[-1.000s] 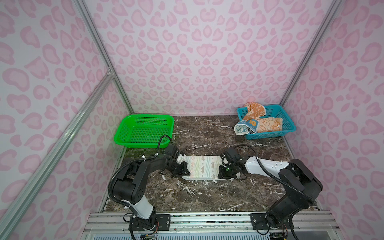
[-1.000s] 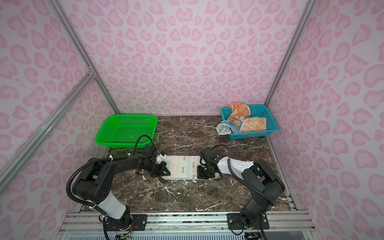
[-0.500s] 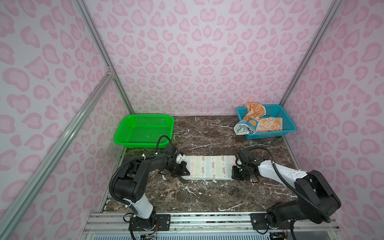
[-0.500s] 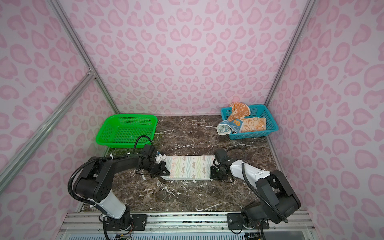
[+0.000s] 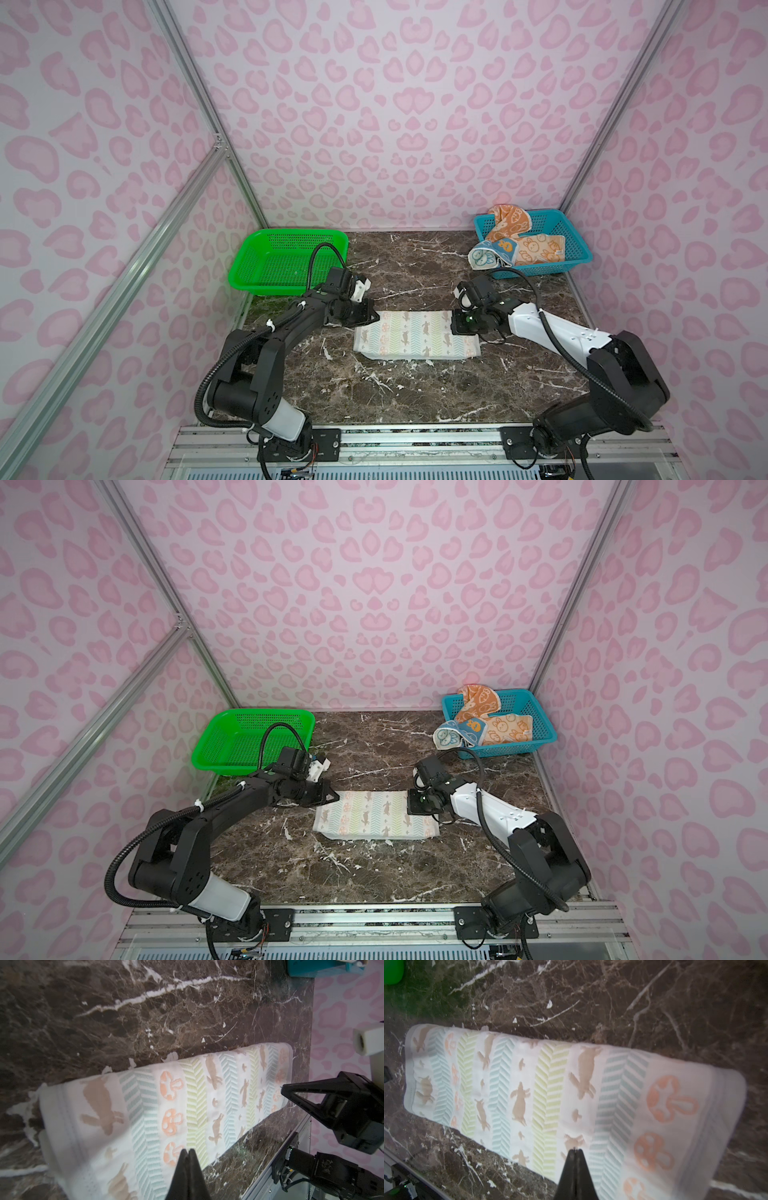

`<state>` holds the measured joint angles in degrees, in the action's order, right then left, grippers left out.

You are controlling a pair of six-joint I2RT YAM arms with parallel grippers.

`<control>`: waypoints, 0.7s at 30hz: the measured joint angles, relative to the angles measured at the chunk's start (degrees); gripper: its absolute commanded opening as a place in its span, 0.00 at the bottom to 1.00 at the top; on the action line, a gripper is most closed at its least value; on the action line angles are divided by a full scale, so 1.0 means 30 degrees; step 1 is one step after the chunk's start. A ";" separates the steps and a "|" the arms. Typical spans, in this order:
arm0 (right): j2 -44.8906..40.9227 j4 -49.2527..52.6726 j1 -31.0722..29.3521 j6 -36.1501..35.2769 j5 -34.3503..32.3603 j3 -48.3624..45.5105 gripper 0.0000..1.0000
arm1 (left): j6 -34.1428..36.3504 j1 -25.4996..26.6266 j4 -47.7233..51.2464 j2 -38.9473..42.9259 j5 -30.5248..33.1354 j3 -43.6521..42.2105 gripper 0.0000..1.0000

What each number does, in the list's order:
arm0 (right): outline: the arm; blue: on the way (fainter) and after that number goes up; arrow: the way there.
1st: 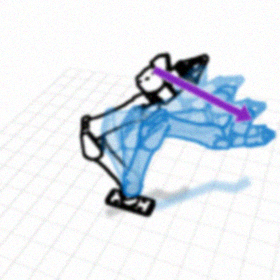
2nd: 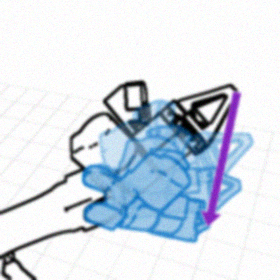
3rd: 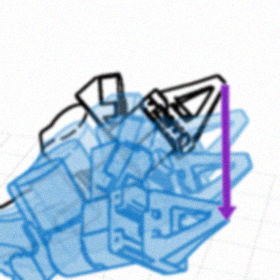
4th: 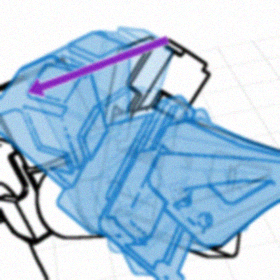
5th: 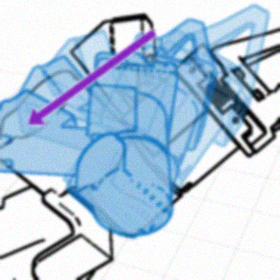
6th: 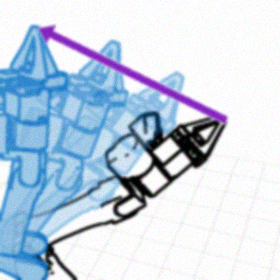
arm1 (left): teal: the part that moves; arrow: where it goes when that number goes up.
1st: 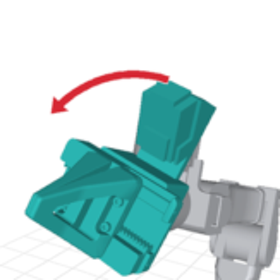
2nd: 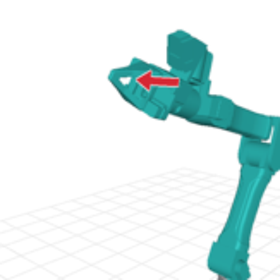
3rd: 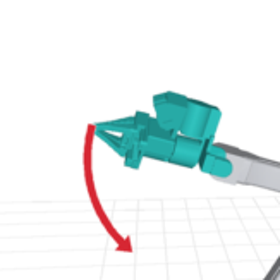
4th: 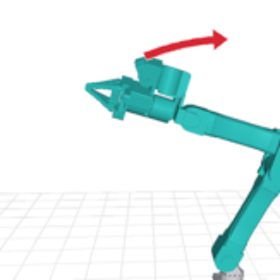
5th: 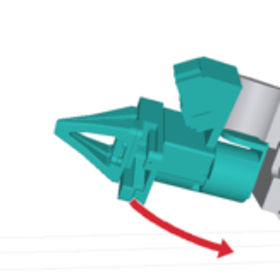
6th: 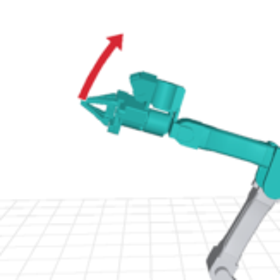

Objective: Fold and stack the towels

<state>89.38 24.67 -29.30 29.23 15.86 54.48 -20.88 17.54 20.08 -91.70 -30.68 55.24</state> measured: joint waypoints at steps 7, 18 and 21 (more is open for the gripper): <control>0.2062 -0.0080 0.0663 0.1049 -0.2448 0.0860 0.00 | -0.0342 -0.0168 -0.0277 -0.2790 0.2186 0.0488 0.03; 0.2404 0.0415 0.0889 0.0554 -0.3912 0.0372 0.00 | -0.0364 -0.0357 -0.1559 -0.3024 0.2557 -0.0495 0.10; 0.1705 0.0452 0.0029 -0.0729 -0.3963 0.0561 0.09 | -0.0357 -0.0321 -0.1362 -0.2208 0.2790 -0.0707 0.17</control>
<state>94.50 26.02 -29.21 27.05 3.97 56.16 -21.96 16.58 15.99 -98.32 -22.31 53.12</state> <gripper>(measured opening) 0.049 0.139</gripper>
